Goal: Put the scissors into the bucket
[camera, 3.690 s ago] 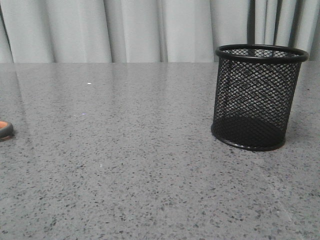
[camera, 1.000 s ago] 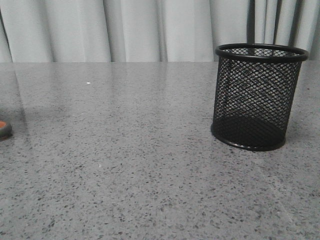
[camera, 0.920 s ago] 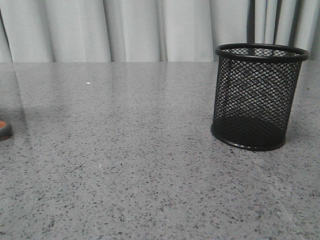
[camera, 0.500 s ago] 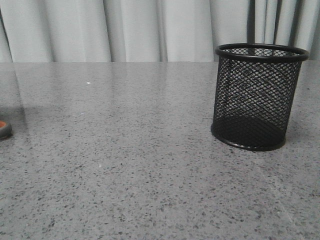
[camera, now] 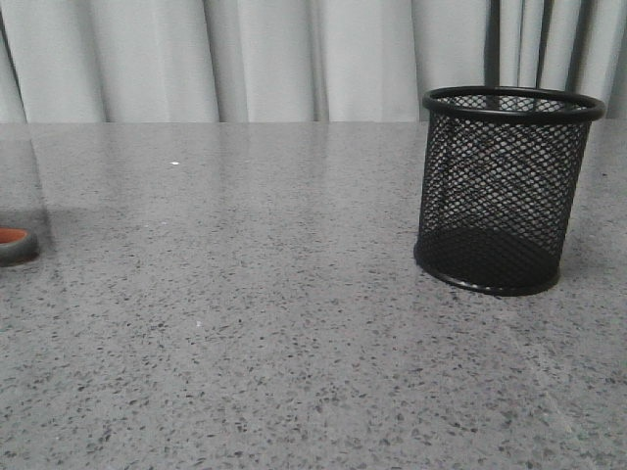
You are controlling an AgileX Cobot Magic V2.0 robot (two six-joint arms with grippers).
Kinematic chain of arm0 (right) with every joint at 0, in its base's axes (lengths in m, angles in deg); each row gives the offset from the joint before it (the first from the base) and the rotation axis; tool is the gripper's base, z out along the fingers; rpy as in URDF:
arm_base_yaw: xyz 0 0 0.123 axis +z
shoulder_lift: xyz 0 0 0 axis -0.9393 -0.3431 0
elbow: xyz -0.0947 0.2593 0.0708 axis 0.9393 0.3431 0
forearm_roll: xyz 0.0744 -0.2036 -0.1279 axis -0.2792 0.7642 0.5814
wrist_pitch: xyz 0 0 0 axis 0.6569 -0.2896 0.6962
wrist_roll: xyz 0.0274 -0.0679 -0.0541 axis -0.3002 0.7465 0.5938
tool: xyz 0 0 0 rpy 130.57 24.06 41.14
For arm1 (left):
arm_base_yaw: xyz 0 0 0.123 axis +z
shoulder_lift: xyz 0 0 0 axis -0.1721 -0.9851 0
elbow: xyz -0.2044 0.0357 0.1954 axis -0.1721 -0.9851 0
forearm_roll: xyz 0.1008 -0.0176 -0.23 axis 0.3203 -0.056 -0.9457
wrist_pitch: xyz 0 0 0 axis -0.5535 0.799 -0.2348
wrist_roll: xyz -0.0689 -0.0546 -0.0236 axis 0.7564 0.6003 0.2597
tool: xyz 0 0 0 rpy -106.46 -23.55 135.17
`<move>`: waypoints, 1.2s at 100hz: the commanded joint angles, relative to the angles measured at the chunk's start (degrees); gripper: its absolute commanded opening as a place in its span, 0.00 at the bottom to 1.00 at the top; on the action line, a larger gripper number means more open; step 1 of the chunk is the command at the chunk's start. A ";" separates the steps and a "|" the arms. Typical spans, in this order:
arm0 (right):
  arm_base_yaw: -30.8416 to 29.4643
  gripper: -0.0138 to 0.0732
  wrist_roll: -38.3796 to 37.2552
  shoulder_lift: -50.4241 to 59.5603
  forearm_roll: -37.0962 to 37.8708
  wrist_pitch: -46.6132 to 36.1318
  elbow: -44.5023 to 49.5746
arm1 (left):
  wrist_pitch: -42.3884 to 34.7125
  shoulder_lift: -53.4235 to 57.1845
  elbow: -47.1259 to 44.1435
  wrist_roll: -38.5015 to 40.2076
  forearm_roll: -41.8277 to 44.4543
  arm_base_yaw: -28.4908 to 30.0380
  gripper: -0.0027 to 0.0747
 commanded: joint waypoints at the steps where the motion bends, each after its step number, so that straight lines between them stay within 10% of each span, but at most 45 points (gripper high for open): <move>1: 0.11 0.69 0.43 -0.76 0.43 -4.31 -2.01 | 0.47 1.01 -0.67 1.97 -5.26 -0.27 0.04; 55: 1.67 0.69 0.43 -1.27 -11.27 6.63 -16.56 | -23.08 22.77 -0.67 1.95 -22.63 -8.61 0.01; 78: 10.72 0.69 2.26 -9.31 -21.78 16.90 -26.18 | -29.32 27.76 -0.67 1.95 -22.76 -21.61 0.01; 120: 30.22 0.69 5.17 -27.46 -25.90 11.85 -35.38 | -39.02 28.51 -0.44 1.95 -22.76 -39.94 0.01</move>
